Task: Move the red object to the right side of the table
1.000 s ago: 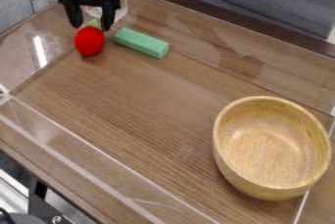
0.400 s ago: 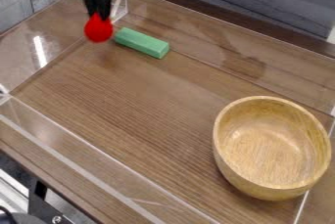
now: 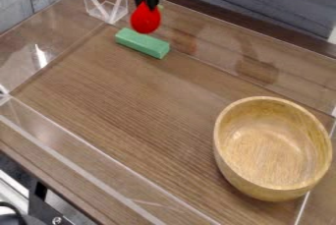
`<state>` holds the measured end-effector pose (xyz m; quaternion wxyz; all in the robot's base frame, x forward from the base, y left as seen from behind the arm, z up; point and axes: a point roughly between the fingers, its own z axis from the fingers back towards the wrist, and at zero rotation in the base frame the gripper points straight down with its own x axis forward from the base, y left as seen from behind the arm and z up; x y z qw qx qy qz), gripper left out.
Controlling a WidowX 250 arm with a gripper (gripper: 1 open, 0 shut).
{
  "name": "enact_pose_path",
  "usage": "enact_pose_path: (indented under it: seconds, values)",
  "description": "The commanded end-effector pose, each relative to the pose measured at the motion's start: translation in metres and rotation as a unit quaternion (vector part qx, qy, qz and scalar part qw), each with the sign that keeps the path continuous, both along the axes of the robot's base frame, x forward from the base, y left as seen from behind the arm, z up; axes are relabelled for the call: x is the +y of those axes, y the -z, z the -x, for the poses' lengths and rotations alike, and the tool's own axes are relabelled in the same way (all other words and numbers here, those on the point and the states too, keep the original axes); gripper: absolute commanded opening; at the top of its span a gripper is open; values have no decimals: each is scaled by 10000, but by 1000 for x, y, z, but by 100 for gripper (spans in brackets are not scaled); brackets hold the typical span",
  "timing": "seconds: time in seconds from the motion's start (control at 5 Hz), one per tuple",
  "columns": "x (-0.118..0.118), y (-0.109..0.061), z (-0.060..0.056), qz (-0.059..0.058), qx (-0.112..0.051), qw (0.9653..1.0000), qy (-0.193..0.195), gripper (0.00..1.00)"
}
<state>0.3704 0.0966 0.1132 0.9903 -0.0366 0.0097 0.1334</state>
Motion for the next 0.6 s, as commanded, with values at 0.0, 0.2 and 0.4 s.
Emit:
enact_pose_path:
  seconds: [0.0, 0.2, 0.4]
  values:
    - [-35, -31, 3, -26, -421, 9990, 136, 0]
    - [-49, -36, 4, 72, -469, 9988, 138, 0]
    - [-61, -29, 5, 82, -424, 9989, 187, 0]
